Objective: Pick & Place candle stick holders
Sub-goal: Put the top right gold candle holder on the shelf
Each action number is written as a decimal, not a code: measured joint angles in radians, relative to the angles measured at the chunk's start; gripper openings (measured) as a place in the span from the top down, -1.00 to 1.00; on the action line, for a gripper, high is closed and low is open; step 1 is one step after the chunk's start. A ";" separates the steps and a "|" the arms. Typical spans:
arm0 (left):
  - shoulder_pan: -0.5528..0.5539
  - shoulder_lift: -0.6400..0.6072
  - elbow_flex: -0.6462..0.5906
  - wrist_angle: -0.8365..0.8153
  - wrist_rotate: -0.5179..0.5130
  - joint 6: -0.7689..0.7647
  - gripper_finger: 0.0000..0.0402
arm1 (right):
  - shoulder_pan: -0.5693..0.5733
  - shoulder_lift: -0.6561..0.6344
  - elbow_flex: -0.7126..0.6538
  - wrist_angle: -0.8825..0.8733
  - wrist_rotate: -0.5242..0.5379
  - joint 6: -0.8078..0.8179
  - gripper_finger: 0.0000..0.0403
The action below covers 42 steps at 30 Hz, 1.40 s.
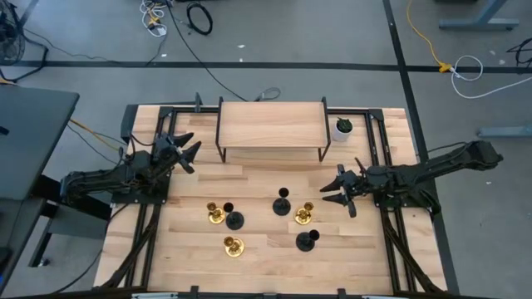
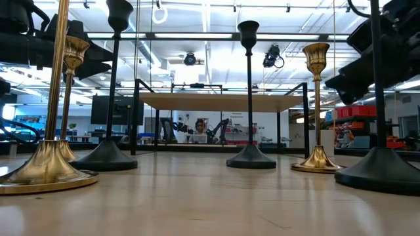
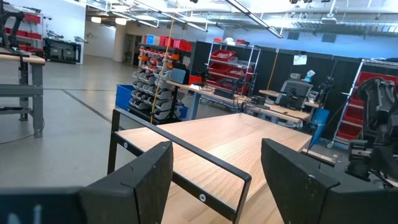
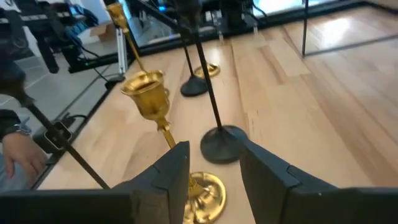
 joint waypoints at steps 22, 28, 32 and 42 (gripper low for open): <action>0.000 0.000 0.000 0.000 0.004 0.000 -0.22 | 0.062 0.389 0.000 0.443 -0.016 0.006 -0.13; 0.000 0.000 0.000 0.000 0.004 0.000 -0.22 | 0.085 0.503 0.000 0.563 -0.002 0.010 -0.13; 0.000 0.000 0.000 0.000 0.004 0.000 -0.22 | 0.105 0.573 0.035 0.582 0.021 0.017 -0.14; 0.000 0.000 0.000 0.000 0.004 0.000 -0.22 | 0.125 0.725 0.149 0.583 -0.001 -0.019 -0.14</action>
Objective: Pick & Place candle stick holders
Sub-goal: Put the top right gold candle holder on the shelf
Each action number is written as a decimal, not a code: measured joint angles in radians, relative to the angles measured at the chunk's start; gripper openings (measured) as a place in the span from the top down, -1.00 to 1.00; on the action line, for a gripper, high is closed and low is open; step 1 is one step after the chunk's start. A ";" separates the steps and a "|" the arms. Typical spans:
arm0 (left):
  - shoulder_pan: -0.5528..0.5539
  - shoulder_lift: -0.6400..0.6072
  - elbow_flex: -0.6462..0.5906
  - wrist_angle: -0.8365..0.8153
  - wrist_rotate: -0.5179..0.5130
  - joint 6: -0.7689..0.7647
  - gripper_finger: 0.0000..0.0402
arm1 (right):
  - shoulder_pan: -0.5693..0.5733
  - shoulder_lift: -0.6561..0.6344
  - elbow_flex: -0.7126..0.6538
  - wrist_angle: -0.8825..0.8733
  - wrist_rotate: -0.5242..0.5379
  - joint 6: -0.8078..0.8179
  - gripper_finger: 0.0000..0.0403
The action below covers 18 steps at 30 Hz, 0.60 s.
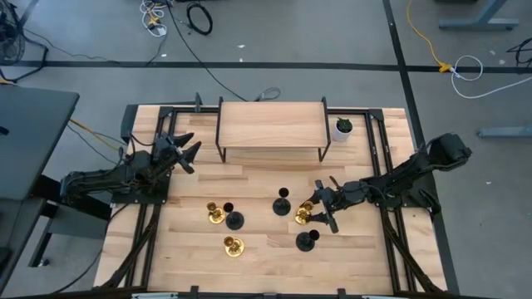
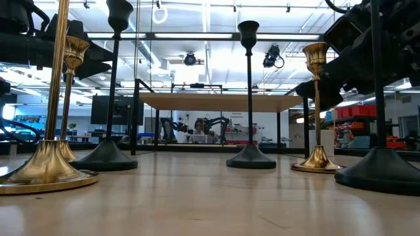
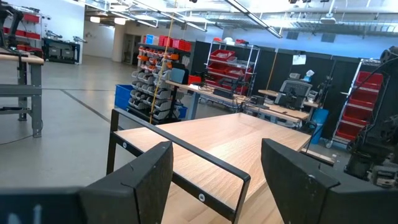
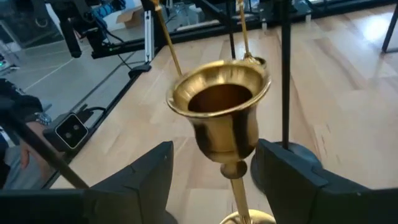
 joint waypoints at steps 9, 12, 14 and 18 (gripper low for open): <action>0.000 0.000 0.000 0.000 0.006 0.000 -0.22 | 0.000 0.020 0.000 0.003 0.045 0.003 -0.14; 0.000 0.000 0.000 0.000 0.006 0.000 -0.22 | 0.000 0.020 0.001 0.016 0.045 0.006 -0.14; 0.000 0.000 0.000 0.000 0.006 0.000 -0.22 | 0.000 0.020 0.001 0.021 0.045 0.006 -0.14; 0.000 0.000 0.000 0.000 0.006 0.000 -0.22 | 0.000 0.020 0.001 0.023 0.044 0.000 -0.14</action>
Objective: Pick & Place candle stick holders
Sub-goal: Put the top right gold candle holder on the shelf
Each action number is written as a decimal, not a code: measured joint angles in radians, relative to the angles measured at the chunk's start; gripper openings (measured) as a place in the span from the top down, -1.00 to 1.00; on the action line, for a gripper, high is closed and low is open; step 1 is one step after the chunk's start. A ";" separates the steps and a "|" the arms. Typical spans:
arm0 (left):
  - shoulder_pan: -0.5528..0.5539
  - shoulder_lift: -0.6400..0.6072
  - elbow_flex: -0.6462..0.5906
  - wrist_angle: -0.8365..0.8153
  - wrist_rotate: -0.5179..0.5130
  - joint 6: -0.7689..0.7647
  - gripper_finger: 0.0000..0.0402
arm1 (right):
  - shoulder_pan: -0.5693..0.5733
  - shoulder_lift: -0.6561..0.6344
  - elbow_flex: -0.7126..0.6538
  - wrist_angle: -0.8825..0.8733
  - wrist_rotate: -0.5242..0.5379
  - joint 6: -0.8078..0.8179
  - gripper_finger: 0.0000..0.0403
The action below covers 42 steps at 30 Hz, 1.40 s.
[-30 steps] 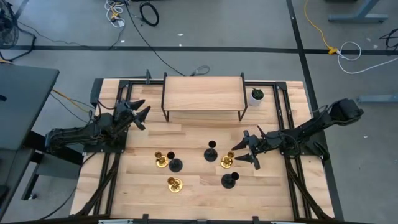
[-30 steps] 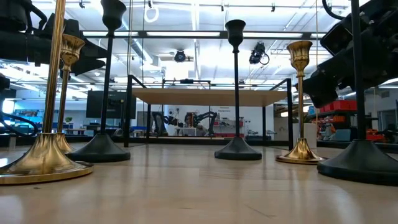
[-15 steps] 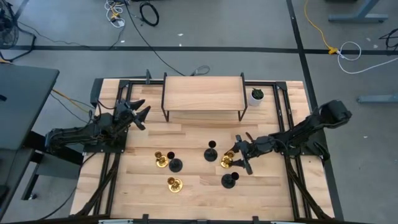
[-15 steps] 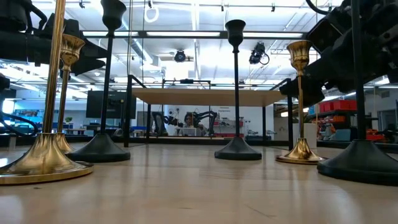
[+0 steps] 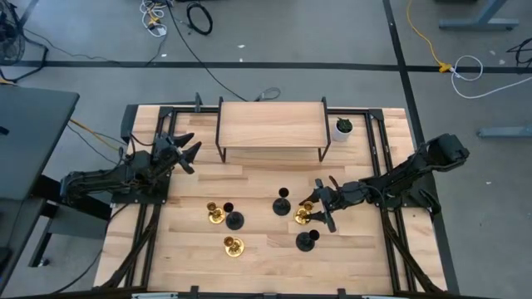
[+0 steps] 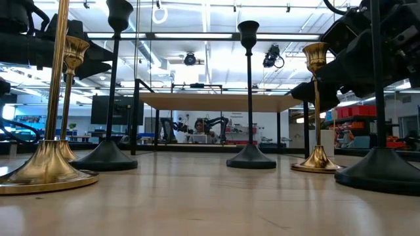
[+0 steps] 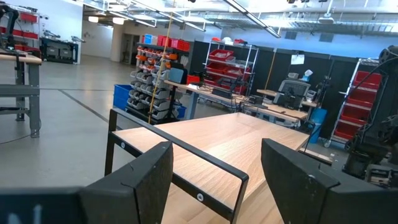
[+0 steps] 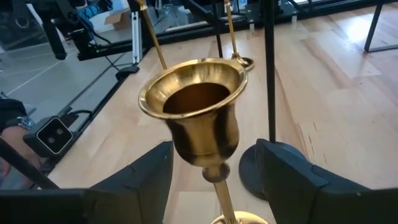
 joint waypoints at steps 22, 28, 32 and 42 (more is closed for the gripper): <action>0.000 0.000 0.000 0.000 0.000 0.000 -0.22 | 0.000 0.000 0.000 0.000 -0.008 -0.002 0.07; 0.000 0.000 0.000 0.000 0.000 0.000 -0.22 | 0.000 0.000 0.000 -0.001 -0.007 -0.009 0.33; 0.000 0.000 0.000 0.000 0.000 0.000 -0.22 | 0.000 0.000 0.000 -0.001 -0.007 -0.028 0.50; 0.000 0.000 0.000 0.000 0.000 0.000 -0.22 | 0.000 -0.001 0.000 -0.003 -0.004 -0.042 0.89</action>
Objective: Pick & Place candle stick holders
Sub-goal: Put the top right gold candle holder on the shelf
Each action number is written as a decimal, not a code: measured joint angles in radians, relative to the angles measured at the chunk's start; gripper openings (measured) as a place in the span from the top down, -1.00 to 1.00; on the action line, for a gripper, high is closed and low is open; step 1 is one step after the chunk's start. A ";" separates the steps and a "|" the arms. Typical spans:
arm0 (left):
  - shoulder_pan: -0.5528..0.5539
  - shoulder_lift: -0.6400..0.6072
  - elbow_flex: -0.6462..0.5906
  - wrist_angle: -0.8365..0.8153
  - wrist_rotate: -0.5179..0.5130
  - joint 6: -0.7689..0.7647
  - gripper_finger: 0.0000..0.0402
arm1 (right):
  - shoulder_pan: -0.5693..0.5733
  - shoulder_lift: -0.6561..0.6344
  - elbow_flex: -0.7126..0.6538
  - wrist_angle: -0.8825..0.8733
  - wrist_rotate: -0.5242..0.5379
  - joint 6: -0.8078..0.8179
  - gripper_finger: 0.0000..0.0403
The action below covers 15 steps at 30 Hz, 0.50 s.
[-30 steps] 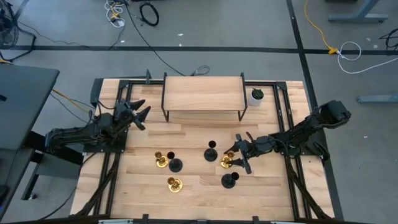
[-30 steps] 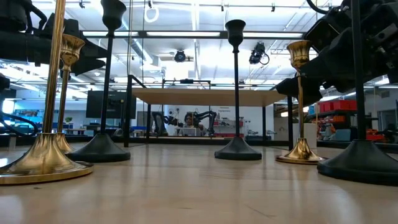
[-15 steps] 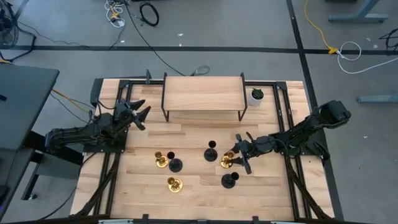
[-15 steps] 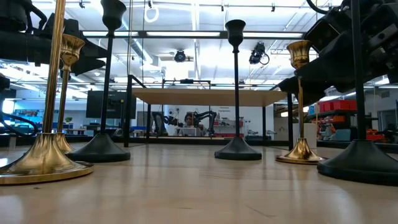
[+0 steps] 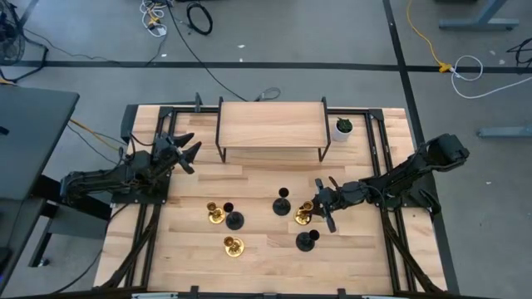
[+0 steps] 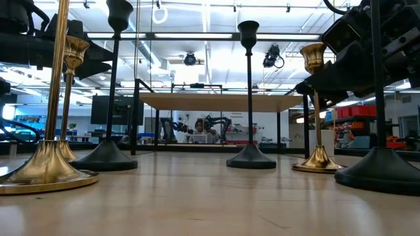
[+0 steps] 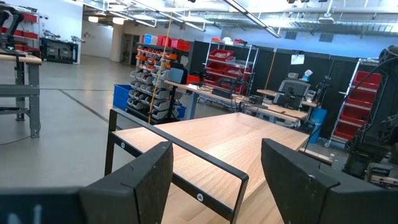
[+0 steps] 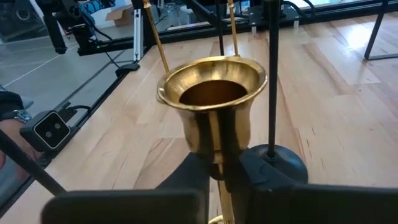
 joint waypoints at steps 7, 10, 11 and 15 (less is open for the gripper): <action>0.000 0.000 0.000 0.000 0.000 0.000 -0.22 | 0.000 0.000 0.000 -0.002 -0.006 -0.012 0.89; 0.000 0.000 0.000 0.000 0.000 0.000 -0.22 | 0.000 0.000 0.000 0.001 -0.006 -0.012 0.89; 0.000 0.000 0.000 0.000 0.000 0.000 -0.22 | -0.001 0.000 0.000 0.001 -0.006 -0.012 0.89; 0.000 0.000 0.000 0.000 0.000 0.000 -0.22 | -0.001 -0.007 0.000 0.004 -0.005 -0.011 0.89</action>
